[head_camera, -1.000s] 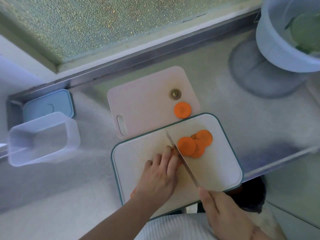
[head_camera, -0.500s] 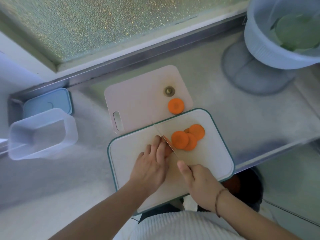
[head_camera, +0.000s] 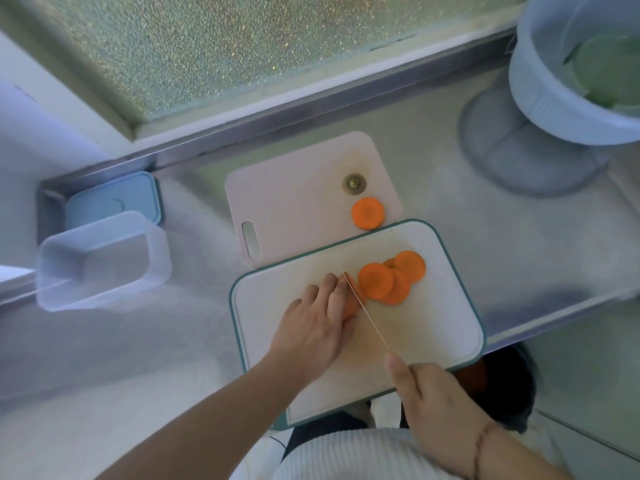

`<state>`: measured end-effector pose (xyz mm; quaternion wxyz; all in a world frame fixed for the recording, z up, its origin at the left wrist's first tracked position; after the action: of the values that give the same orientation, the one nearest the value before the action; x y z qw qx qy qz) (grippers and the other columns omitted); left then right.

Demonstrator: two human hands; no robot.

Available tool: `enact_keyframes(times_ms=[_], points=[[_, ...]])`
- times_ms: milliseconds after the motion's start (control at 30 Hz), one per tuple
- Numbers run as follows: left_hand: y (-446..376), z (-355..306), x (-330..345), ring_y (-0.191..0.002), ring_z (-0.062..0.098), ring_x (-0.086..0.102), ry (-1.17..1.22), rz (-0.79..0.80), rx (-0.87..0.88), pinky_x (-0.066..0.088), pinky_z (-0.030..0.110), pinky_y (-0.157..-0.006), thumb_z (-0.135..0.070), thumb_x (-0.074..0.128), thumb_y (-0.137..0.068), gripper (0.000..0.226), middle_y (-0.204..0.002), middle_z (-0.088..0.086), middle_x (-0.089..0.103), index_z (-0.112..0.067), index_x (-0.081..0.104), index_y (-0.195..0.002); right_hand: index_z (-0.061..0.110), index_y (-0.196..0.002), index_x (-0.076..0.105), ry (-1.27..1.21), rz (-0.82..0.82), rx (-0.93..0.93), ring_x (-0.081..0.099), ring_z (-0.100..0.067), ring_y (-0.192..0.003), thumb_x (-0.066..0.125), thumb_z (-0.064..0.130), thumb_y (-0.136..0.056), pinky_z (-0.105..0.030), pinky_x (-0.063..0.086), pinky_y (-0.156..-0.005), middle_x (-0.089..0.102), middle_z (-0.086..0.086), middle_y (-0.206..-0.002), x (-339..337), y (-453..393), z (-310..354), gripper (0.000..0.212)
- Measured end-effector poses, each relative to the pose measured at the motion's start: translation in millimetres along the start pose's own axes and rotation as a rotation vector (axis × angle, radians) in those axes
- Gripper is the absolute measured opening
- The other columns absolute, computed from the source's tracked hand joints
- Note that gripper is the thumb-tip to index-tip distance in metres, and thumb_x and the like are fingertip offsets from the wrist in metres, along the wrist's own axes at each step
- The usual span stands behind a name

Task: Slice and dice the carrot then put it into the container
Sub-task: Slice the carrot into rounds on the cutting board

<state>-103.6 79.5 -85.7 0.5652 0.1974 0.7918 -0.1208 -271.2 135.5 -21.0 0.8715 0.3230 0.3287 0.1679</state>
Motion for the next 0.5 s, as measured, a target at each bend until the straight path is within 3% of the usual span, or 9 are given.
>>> enact_keyframes(times_ms=[133, 267, 333, 500], points=[[-1, 2, 1, -0.088, 0.034, 0.063, 0.020, -0.006, -0.013, 0.056, 0.039, -0.059, -0.041, 0.042, -0.099, 0.055, -0.130, 0.020, 0.055, -0.001, 0.040, -0.136, 0.015, -0.064, 0.052, 0.016, -0.002, -0.037, 0.053, -0.011, -0.063, 0.015, 0.066, -0.081, -0.028, 0.042, -0.069, 0.054, 0.003, -0.062, 8, -20, 8, 0.065], [-1, 0, 0, -0.086, 0.034, 0.062, 0.031, -0.011, -0.016, 0.056, 0.040, -0.058, -0.042, 0.042, -0.101, 0.053, -0.129, 0.019, 0.056, -0.002, 0.041, -0.135, 0.003, -0.076, 0.062, 0.019, -0.010, -0.080, 0.053, -0.013, -0.060, 0.021, 0.057, -0.095, -0.029, 0.042, -0.064, 0.058, -0.002, -0.064, 9, -56, 23, 0.070], [-1, 1, 0, -0.088, 0.034, 0.063, 0.036, -0.007, -0.031, 0.056, 0.041, -0.058, -0.042, 0.044, -0.100, 0.054, -0.128, 0.019, 0.056, -0.002, 0.042, -0.135, 0.008, -0.068, 0.055, -0.024, -0.013, -0.120, 0.046, -0.008, -0.053, 0.021, 0.057, -0.092, -0.022, 0.037, -0.054, 0.052, -0.002, -0.058, 12, -62, 26, 0.065], [2, 0, -2, -0.090, 0.034, 0.062, 0.029, -0.016, -0.025, 0.055, 0.042, -0.059, -0.043, 0.045, -0.100, 0.053, -0.129, 0.017, 0.054, -0.005, 0.040, -0.137, 0.017, -0.057, 0.039, -0.173, -0.022, -0.047, 0.037, -0.004, -0.044, 0.024, 0.061, -0.086, -0.021, 0.033, -0.051, 0.040, 0.006, -0.049, 2, -64, 19, 0.055]])
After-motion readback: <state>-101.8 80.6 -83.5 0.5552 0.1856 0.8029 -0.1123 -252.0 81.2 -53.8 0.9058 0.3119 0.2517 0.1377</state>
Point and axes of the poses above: each hand's wrist, its own y-axis away from the middle knuckle, its own x-axis out of the palm, z = x × y, the point moved 4 cm from there along -y, towards the middle knuckle
